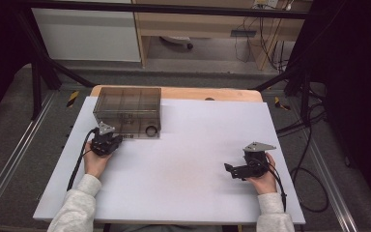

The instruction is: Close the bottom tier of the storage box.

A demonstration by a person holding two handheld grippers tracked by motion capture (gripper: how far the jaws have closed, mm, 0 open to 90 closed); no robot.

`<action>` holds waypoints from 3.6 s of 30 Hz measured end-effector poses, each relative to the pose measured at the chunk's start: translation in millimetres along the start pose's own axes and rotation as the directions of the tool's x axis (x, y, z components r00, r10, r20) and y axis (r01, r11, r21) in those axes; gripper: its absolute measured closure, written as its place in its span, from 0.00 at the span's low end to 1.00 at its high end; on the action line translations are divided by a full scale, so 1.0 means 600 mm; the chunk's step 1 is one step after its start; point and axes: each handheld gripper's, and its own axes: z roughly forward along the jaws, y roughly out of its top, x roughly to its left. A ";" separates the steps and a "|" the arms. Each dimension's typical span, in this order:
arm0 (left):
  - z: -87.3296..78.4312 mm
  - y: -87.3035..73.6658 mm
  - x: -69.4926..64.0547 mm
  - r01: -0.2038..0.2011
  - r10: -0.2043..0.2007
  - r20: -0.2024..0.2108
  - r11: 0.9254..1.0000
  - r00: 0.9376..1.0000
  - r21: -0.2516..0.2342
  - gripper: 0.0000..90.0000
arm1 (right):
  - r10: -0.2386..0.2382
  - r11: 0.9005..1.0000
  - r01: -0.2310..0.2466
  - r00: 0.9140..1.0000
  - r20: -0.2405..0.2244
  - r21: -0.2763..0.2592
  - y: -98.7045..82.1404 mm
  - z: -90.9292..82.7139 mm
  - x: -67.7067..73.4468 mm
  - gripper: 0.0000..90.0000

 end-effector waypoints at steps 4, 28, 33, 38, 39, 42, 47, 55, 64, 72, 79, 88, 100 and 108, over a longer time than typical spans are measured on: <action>0.004 0.002 0.002 0.006 -0.006 -0.001 1.000 1.000 0.001 1.00 | -0.002 1.000 0.002 1.000 -0.003 0.001 0.000 0.001 0.000 0.00; 0.015 0.009 0.016 0.004 -0.004 -0.023 1.000 1.000 0.018 1.00 | -0.002 1.000 0.002 1.000 0.001 0.002 -0.001 0.001 -0.001 0.00; 0.017 0.011 0.018 0.004 -0.004 -0.028 1.000 1.000 0.021 1.00 | -0.001 1.000 0.001 1.000 0.002 0.003 -0.001 0.001 0.000 0.00; 0.020 0.013 0.019 0.008 -0.007 -0.031 1.000 0.999 0.021 1.00 | -0.002 1.000 0.002 1.000 0.001 0.003 -0.001 0.001 0.000 0.00; 0.019 0.013 0.020 0.009 -0.008 -0.031 1.000 0.999 0.019 1.00 | -0.001 1.000 0.001 1.000 0.000 0.002 -0.001 0.001 0.000 0.00; 0.019 0.014 0.021 0.009 -0.009 -0.031 1.000 0.999 0.013 1.00 | -0.002 1.000 0.002 1.000 0.000 0.003 -0.001 0.001 0.000 0.00; 0.021 0.014 0.021 0.012 -0.012 -0.034 1.000 0.999 0.012 1.00 | 0.000 1.000 0.000 1.000 0.000 0.003 0.000 0.001 0.000 0.00; 0.022 0.015 0.022 0.008 -0.008 -0.044 1.000 0.999 0.007 1.00 | 0.000 1.000 0.000 1.000 -0.002 0.004 0.000 0.002 0.001 0.00; 0.025 0.018 0.024 0.007 -0.006 -0.054 1.000 0.998 0.016 1.00 | -0.004 1.000 0.004 1.000 0.000 0.006 0.000 0.002 0.000 0.00; 0.034 0.025 0.025 0.015 -0.014 -0.064 1.000 0.998 0.016 1.00 | -0.001 1.000 0.001 1.000 -0.002 0.003 0.000 0.001 0.001 0.00; 0.036 0.027 0.025 0.018 -0.017 -0.075 1.000 0.997 0.010 1.00 | -0.002 1.000 0.002 1.000 -0.003 0.002 0.000 0.001 0.001 0.00; 0.038 0.029 0.024 0.016 -0.016 -0.081 1.000 0.997 0.002 1.00 | -0.003 1.000 0.003 1.000 -0.001 0.001 0.000 0.001 0.000 0.00; 0.034 0.029 0.021 0.017 -0.017 -0.065 1.000 0.998 0.012 1.00 | -0.001 1.000 0.001 1.000 -0.001 0.000 0.000 0.001 0.000 0.00; 0.012 0.032 0.010 -0.008 0.008 -0.029 1.000 1.000 0.018 0.96 | -0.001 1.000 0.001 1.000 0.000 0.001 0.000 0.000 0.001 0.00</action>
